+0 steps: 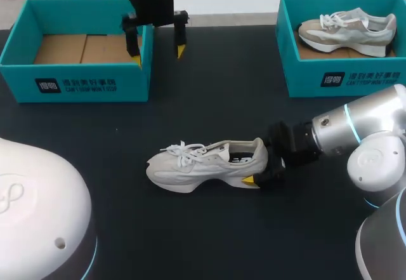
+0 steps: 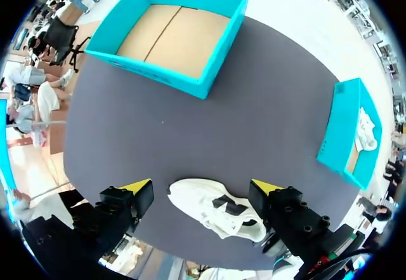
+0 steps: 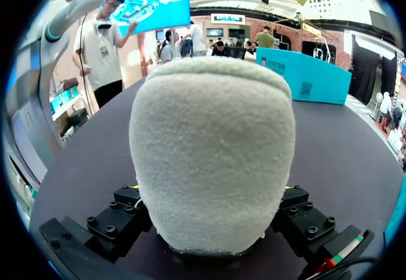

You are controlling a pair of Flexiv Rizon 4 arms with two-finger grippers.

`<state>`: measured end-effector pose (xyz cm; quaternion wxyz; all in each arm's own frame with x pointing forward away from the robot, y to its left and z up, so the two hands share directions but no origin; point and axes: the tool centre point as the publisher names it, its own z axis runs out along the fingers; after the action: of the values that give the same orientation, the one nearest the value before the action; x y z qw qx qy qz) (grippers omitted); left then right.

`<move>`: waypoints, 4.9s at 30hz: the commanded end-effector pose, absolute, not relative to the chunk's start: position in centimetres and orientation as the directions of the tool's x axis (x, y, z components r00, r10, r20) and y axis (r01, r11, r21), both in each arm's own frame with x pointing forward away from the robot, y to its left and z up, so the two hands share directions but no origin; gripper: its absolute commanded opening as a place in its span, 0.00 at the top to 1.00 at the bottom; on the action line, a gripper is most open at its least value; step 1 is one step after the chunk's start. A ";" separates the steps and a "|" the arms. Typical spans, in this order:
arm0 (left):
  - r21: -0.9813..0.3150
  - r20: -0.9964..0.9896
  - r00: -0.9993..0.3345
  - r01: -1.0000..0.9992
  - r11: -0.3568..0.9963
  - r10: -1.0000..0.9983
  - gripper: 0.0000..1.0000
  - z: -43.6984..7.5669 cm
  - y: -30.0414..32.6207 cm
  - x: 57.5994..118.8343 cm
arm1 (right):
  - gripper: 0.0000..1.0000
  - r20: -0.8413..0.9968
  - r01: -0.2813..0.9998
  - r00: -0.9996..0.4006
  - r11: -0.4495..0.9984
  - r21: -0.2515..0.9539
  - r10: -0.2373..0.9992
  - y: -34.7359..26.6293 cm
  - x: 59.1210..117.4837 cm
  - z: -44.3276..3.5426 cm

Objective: Take the shoe out of the shoebox, open the shoe tongue, remove and reinsert the insole, then place the shoe into the shoebox

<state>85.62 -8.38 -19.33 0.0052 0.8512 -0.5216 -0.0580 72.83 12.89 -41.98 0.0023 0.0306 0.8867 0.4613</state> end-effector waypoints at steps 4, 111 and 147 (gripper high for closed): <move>0.077 -0.092 0.495 -0.861 -0.502 -0.864 0.00 -21.4 -10.8 82.8 | 1.00 0.024 0.053 -0.998 0.576 0.816 0.058 13.0 72.8 -41.9; 0.159 0.049 -0.057 -0.985 0.064 -0.997 1.00 -32.5 -16.0 69.6 | 1.00 0.024 0.053 -0.998 0.576 0.816 0.058 13.0 72.8 -41.9; 0.093 0.074 0.255 -0.964 -0.248 -0.964 1.00 -33.9 -6.6 67.5 | 1.00 0.024 0.053 -0.998 0.576 0.816 0.058 13.0 72.8 -41.9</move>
<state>67.51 -7.42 -32.85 0.0360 0.7879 -0.6145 -0.0203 72.80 13.07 -41.81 0.0021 0.0297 0.8863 0.4622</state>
